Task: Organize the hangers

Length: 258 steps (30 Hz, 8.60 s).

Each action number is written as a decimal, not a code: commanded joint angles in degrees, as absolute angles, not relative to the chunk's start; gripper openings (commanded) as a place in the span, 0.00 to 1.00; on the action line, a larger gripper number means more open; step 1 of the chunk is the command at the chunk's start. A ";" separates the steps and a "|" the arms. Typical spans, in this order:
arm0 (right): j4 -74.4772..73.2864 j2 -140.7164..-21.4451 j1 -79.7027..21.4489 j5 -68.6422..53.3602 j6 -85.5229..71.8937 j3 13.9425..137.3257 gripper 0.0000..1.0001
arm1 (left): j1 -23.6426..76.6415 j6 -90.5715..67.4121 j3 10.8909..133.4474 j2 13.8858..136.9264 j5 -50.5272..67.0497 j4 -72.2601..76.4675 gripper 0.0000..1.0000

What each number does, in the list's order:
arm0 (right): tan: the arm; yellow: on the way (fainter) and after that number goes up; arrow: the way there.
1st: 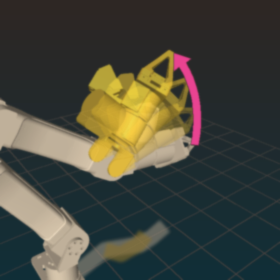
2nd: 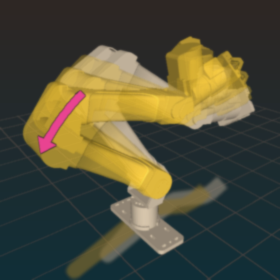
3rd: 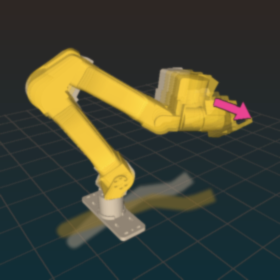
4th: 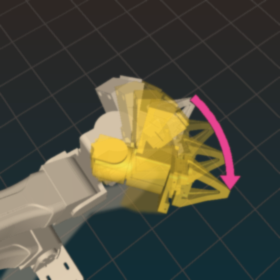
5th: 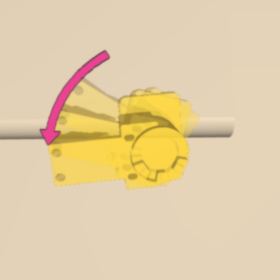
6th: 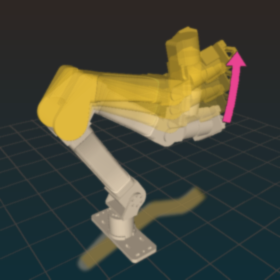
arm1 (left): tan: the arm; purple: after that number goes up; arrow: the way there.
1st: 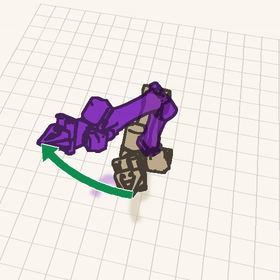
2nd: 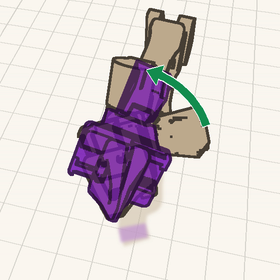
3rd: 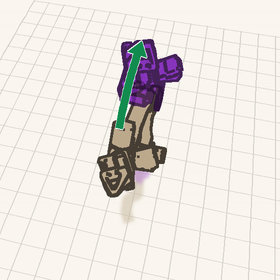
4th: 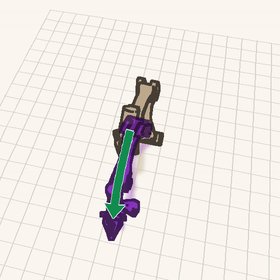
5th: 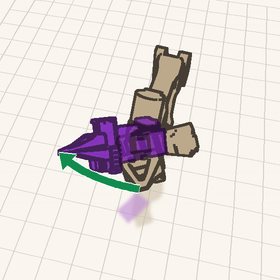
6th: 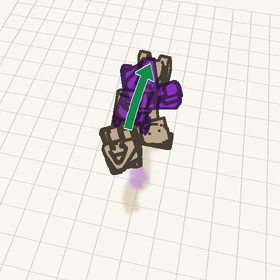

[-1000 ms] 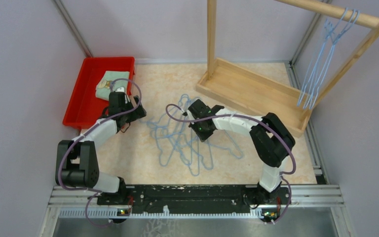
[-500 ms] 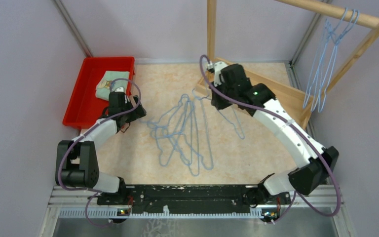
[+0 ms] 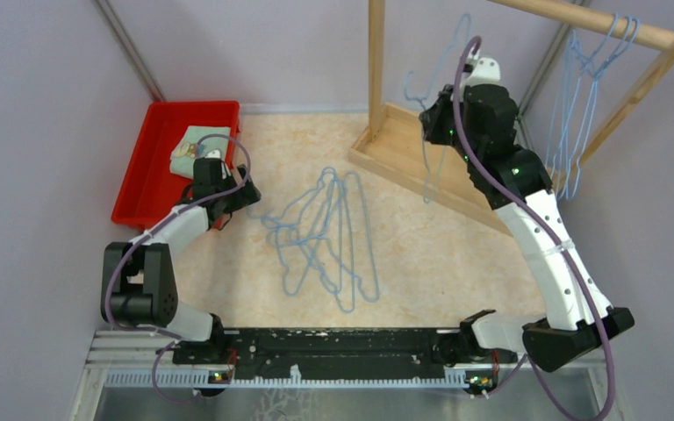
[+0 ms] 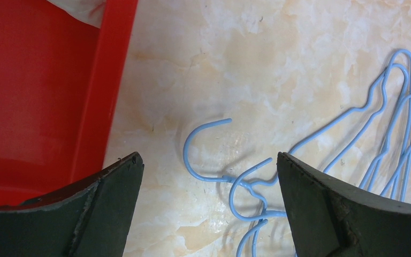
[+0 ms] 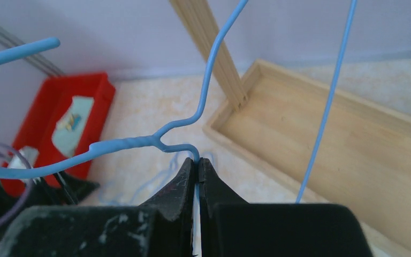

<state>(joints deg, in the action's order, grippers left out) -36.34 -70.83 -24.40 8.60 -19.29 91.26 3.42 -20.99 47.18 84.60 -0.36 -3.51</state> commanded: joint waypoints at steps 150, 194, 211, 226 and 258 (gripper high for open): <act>-20.19 -106.43 -49.48 -8.68 -6.99 72.05 0.42 | 1.51 -22.43 45.19 90.59 3.98 -0.91 1.00; -39.86 -86.86 -45.60 7.98 -1.44 83.54 0.00 | 1.12 -25.45 42.29 85.45 4.71 0.32 1.00; -28.42 -87.80 -44.42 0.08 -2.70 73.95 0.00 | 1.18 -26.27 41.49 84.13 6.60 0.44 1.00; -33.83 -88.87 -36.05 4.68 -8.37 66.49 0.78 | 1.21 -25.99 40.76 85.59 7.23 0.69 1.00; -22.93 -102.65 -24.11 -10.67 -8.30 56.89 0.19 | 1.14 -25.32 47.16 93.67 7.01 -0.69 1.00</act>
